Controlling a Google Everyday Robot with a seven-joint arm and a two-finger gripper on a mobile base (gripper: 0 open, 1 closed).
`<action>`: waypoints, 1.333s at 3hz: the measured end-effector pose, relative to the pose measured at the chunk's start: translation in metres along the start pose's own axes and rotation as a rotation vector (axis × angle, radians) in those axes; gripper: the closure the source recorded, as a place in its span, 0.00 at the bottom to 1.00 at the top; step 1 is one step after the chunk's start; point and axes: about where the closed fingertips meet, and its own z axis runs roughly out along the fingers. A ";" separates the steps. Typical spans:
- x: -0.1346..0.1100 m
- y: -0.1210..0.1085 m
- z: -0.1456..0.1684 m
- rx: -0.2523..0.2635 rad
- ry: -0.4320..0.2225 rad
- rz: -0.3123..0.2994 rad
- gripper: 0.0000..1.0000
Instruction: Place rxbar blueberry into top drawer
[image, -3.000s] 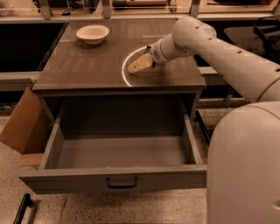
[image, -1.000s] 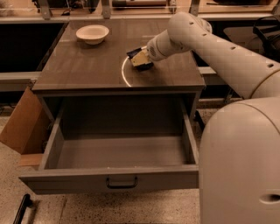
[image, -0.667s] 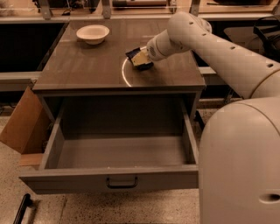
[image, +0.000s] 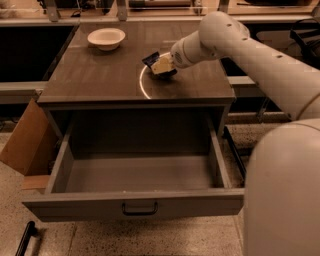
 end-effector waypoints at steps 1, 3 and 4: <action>-0.035 0.003 -0.075 -0.074 -0.190 -0.023 1.00; -0.076 0.033 -0.144 -0.200 -0.399 -0.179 1.00; -0.075 0.032 -0.144 -0.199 -0.398 -0.178 1.00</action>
Offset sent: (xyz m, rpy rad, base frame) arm -0.1352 -0.0449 0.2139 0.2666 -0.5475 0.5298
